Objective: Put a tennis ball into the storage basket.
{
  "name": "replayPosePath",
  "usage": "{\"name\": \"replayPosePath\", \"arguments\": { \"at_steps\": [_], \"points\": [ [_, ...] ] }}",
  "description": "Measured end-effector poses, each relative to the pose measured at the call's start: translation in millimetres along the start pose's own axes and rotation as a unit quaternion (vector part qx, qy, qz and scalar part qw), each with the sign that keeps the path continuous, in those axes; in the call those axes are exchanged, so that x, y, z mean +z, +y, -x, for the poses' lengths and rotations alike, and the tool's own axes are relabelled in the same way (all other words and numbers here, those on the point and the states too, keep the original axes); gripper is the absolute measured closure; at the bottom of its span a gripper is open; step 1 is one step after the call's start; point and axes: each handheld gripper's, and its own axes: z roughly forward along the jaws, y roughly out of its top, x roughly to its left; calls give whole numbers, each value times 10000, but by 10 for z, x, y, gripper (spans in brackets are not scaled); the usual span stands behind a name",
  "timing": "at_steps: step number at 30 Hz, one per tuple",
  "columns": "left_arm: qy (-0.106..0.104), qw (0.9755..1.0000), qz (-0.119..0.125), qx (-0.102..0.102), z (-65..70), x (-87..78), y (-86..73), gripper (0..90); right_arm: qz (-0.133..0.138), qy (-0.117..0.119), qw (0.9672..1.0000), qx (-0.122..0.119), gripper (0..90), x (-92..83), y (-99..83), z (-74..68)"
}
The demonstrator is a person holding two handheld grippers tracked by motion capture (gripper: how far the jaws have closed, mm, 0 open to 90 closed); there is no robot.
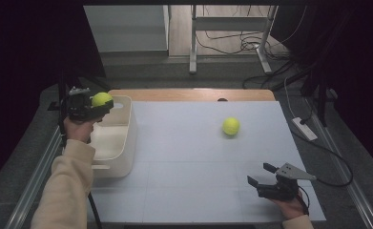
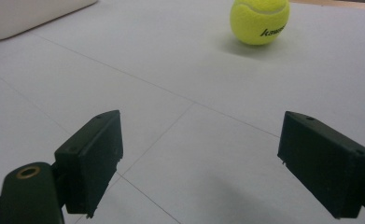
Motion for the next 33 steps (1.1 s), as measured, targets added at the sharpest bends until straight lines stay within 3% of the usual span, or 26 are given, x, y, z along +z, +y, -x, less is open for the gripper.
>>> {"name": "replayPosePath", "arguments": {
  "at_steps": [11,18,23,33],
  "points": [
    [188,9998,-76,-52,-51,19,-33,263,-12,-1,10000,3,139,3,-2,1],
    [365,9992,66,-166,-48,7,-29,219,4,0,10000,2,139,0,0,1],
    [222,9995,138,-197,-27,-13,-17,152,0,-9,10000,0,139,1,0,3],
    [-99,9999,125,21,104,-26,-1,144,3,-16,10000,2,139,0,1,5]
  ]
}}
